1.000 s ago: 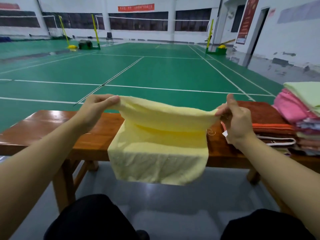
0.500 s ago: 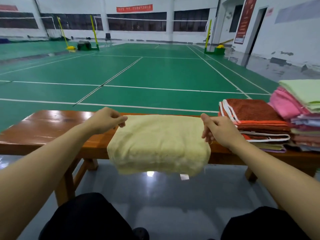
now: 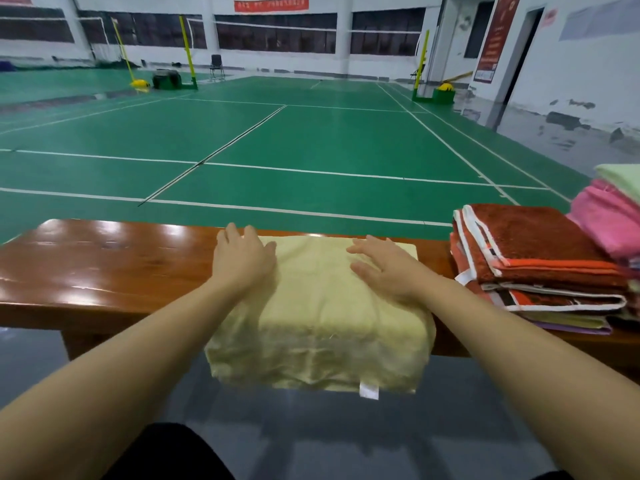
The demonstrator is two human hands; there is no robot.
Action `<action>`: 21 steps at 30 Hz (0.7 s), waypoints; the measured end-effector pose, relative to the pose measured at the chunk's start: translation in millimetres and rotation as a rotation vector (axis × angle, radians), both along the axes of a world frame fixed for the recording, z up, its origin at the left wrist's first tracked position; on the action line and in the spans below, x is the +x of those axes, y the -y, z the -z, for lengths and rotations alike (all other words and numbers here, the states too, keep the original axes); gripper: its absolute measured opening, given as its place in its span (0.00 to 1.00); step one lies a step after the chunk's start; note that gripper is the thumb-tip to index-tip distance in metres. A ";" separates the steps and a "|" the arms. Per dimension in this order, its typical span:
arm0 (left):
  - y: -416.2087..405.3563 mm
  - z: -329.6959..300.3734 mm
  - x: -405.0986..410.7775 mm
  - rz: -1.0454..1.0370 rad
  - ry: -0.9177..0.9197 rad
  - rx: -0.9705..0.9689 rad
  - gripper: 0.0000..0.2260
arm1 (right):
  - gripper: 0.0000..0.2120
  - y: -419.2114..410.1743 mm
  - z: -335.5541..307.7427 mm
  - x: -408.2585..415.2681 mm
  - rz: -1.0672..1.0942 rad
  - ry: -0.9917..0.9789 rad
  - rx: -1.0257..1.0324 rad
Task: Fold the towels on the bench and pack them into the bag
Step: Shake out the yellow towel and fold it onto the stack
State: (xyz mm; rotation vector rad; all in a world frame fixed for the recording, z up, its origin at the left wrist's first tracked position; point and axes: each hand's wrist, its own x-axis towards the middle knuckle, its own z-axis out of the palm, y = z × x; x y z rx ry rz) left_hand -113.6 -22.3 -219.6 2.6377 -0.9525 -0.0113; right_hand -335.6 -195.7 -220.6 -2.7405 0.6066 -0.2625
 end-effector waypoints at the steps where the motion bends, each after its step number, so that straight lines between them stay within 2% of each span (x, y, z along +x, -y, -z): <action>1: 5.7 3.3 -14.2 0.006 0.022 0.017 0.30 | 0.21 3.7 -0.5 5.9 -0.046 -0.016 -0.034; 4: 24.5 18.4 -51.6 0.021 -0.115 0.139 0.35 | 0.21 22.0 0.8 21.1 -0.121 -0.041 -0.042; 6: 34.5 27.5 -56.2 0.002 -0.110 0.200 0.38 | 0.22 30.9 4.3 26.5 -0.156 -0.093 -0.006; 8: 44.6 28.6 -44.4 0.022 -0.056 0.229 0.40 | 0.26 32.2 10.3 27.9 -0.166 -0.191 -0.056; 12: 70.7 21.5 -9.1 0.244 0.039 0.294 0.40 | 0.31 19.3 15.5 22.3 0.053 -0.275 -0.105; 15: 95.4 16.3 7.8 0.500 0.135 0.313 0.39 | 0.34 -5.0 18.3 15.1 0.265 -0.310 -0.052; 18: 112.4 9.0 10.4 0.719 0.152 0.311 0.35 | 0.37 -31.7 20.4 5.0 0.417 -0.347 0.034; 21: 113.2 -0.6 2.7 0.731 0.270 0.257 0.32 | 0.37 -31.6 12.2 1.8 0.432 -0.388 0.099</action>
